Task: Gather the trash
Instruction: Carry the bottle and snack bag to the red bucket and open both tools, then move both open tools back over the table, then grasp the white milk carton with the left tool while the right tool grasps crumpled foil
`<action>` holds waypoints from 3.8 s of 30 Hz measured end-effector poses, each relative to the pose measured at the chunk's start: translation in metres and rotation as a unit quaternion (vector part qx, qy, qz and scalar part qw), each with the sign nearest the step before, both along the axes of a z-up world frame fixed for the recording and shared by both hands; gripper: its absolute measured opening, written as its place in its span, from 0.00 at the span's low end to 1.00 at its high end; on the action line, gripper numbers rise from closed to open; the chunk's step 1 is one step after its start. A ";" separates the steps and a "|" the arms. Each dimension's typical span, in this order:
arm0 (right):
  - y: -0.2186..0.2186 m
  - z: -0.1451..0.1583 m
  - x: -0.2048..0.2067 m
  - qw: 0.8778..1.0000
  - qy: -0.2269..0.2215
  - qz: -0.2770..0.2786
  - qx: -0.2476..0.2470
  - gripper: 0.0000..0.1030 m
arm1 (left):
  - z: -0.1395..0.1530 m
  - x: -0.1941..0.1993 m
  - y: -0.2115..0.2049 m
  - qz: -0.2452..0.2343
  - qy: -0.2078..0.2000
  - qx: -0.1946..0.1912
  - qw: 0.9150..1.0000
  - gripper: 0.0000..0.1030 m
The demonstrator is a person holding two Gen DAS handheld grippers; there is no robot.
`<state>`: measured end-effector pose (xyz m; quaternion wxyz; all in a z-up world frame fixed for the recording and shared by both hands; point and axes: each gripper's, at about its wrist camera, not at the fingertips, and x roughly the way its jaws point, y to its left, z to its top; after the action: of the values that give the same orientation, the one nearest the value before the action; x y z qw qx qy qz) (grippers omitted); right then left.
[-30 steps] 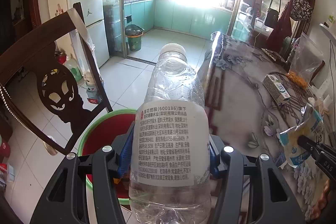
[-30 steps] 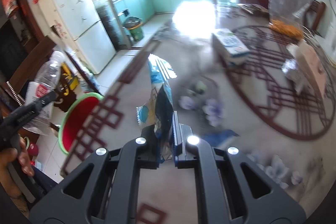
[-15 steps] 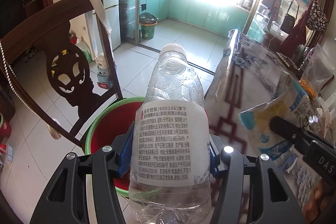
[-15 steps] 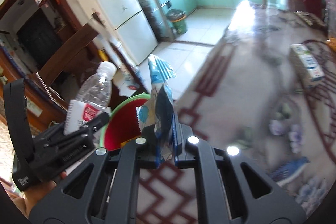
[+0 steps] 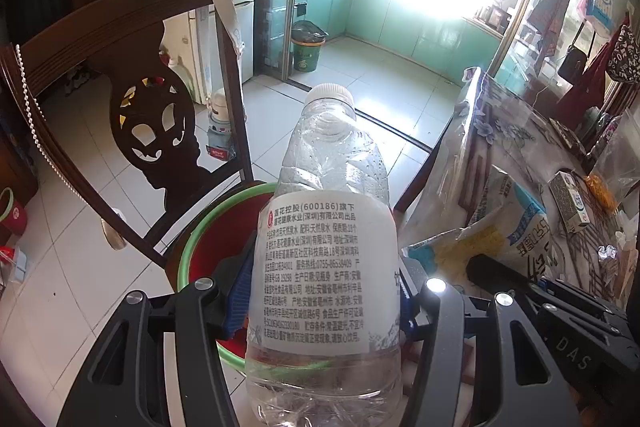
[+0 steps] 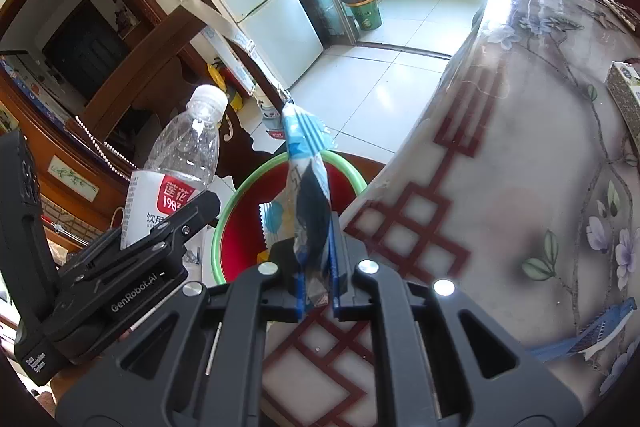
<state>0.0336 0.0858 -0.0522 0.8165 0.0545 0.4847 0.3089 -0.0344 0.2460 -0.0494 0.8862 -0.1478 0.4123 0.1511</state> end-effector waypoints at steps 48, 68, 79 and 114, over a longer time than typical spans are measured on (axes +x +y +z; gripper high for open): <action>-0.359 0.044 0.021 0.894 -0.121 -0.304 -0.305 0.71 | 0.002 0.025 -0.124 -0.161 -0.008 0.027 0.987 0.71; -0.401 -0.018 0.075 0.905 -0.043 -0.247 -0.344 0.00 | -0.018 0.042 -0.187 -0.207 0.027 0.042 0.977 0.71; -0.440 0.009 0.032 0.947 -0.005 -0.299 -0.114 0.02 | -0.014 0.074 -0.256 -0.242 0.008 -0.020 0.970 0.78; -0.438 -0.021 0.092 0.943 0.034 -0.332 -0.012 0.52 | -0.061 0.262 -0.382 -0.220 0.083 0.023 0.972 0.61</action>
<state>0.1257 -0.3520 -0.0734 0.8562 0.2130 0.4705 0.0130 0.2276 -0.1365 -0.1107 0.8636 -0.0197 0.5031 -0.0260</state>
